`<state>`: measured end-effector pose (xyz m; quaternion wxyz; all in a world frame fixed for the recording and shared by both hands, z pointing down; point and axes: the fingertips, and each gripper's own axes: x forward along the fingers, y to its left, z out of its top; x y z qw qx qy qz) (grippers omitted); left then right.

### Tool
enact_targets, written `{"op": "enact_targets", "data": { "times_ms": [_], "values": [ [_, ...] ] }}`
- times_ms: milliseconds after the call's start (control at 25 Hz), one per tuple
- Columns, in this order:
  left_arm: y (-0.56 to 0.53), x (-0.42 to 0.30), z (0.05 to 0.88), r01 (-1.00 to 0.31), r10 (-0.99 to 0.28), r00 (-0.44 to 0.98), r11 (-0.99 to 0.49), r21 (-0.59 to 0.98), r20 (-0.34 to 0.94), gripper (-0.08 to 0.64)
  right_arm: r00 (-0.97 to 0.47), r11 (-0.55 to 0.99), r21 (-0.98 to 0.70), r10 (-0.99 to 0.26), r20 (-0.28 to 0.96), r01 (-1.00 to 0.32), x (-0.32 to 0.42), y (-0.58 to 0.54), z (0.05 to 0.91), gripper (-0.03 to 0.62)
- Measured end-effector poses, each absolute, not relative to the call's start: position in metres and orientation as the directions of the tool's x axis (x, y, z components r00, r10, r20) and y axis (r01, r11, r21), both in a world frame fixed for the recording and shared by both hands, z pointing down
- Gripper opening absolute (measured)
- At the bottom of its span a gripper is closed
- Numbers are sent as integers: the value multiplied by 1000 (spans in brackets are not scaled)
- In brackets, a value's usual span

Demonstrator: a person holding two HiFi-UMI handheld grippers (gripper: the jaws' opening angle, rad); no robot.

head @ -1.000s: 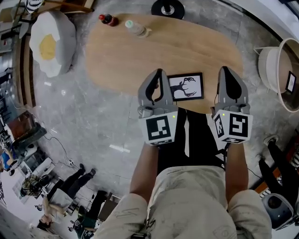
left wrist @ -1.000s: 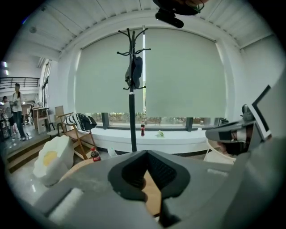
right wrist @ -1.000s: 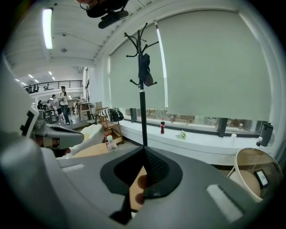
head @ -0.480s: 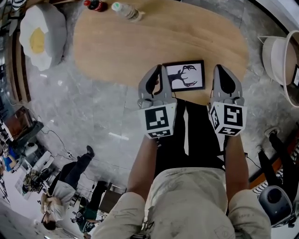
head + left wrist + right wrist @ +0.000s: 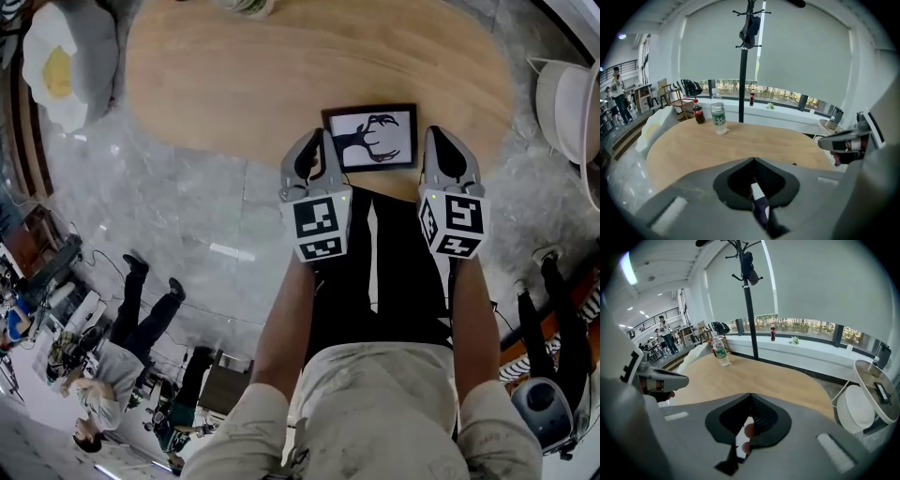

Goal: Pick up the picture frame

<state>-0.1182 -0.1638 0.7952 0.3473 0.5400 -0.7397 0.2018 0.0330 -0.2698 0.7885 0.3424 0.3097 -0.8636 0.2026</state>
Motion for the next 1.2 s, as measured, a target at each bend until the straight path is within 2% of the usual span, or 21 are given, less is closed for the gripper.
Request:
{"op": "enact_targets", "data": {
  "times_ms": [200, 280, 360, 440, 760, 1040, 1200],
  "values": [
    [-153, -114, 831, -928, -618, -146, 356, 109, 772, 6, -550, 708, -173, -347, 759, -685, 38, -257, 820, 5],
    [-147, -114, 845, -918, -594, -140, 378, 120, 792, 6, -546, 709, -198, -304, 781, -677, 38, -248, 836, 43],
    [-142, -112, 858, -905, -573, -127, 401, 142, 810, 9, -534, 709, -201, -282, 797, -676, 40, -244, 849, 48],
    [-138, -108, 871, -896, -553, -105, 414, 163, 827, 66, -518, 706, -196, -275, 810, -680, 43, -244, 860, 51],
    [-126, -100, 911, -875, -503, -61, 442, 196, 862, 114, -458, 689, -192, -226, 860, -699, 58, -246, 903, 87],
    [-119, -92, 929, -884, -471, -28, 423, 198, 882, 120, -454, 626, -274, -146, 879, -731, 69, -234, 926, 95],
    [-117, -88, 933, -881, -463, -24, 429, 200, 886, 120, -473, 618, -294, -144, 869, -729, 66, -233, 925, 95]
  ]
}}
